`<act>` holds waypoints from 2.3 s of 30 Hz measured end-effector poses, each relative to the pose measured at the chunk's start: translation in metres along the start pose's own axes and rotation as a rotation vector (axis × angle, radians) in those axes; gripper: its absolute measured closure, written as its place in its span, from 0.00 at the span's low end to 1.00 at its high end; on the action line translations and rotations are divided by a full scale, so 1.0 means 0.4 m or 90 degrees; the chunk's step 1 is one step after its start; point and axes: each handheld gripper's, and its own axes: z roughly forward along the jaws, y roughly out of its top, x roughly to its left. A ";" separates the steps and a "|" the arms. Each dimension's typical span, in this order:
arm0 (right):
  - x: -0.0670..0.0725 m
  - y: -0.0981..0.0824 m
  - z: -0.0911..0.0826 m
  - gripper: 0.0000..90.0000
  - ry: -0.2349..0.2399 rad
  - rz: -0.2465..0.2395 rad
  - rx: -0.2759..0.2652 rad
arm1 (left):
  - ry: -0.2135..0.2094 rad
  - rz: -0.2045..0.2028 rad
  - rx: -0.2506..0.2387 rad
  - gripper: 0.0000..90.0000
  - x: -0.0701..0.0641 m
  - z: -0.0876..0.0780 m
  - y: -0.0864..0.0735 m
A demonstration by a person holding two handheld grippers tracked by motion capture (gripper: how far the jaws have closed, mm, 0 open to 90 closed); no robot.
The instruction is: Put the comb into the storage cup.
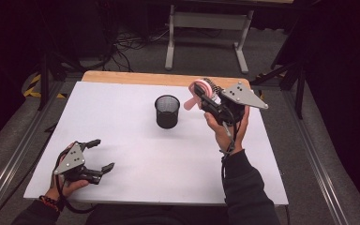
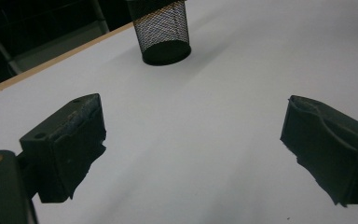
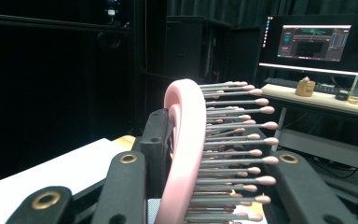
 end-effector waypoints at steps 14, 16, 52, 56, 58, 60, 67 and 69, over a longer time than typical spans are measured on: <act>-0.017 0.009 0.044 0.70 -0.013 0.011 -0.013 | 0.004 0.007 0.005 0.09 0.002 0.000 0.000; -0.018 0.009 0.051 0.70 -0.011 0.019 -0.019 | 0.006 0.003 0.003 0.09 0.004 0.000 0.000; 0.034 -0.039 0.179 0.70 0.010 0.057 0.006 | 0.002 0.003 0.002 0.08 0.008 0.000 0.001; 0.033 -0.050 0.182 0.70 0.015 0.044 0.020 | 0.001 0.005 0.004 0.08 0.008 0.001 0.001; 0.040 -0.057 0.189 0.70 0.018 0.059 0.023 | -0.001 0.005 0.005 0.08 0.006 0.002 0.001; 0.041 -0.064 0.193 0.70 0.021 0.062 0.028 | -0.001 0.006 0.005 0.08 0.006 0.002 0.002; 0.041 -0.093 0.205 0.70 0.025 0.065 0.048 | -0.003 0.008 0.009 0.08 0.006 0.003 0.001; 0.043 -0.098 0.208 0.70 0.027 0.071 0.050 | -0.004 0.008 0.009 0.08 0.006 0.003 0.001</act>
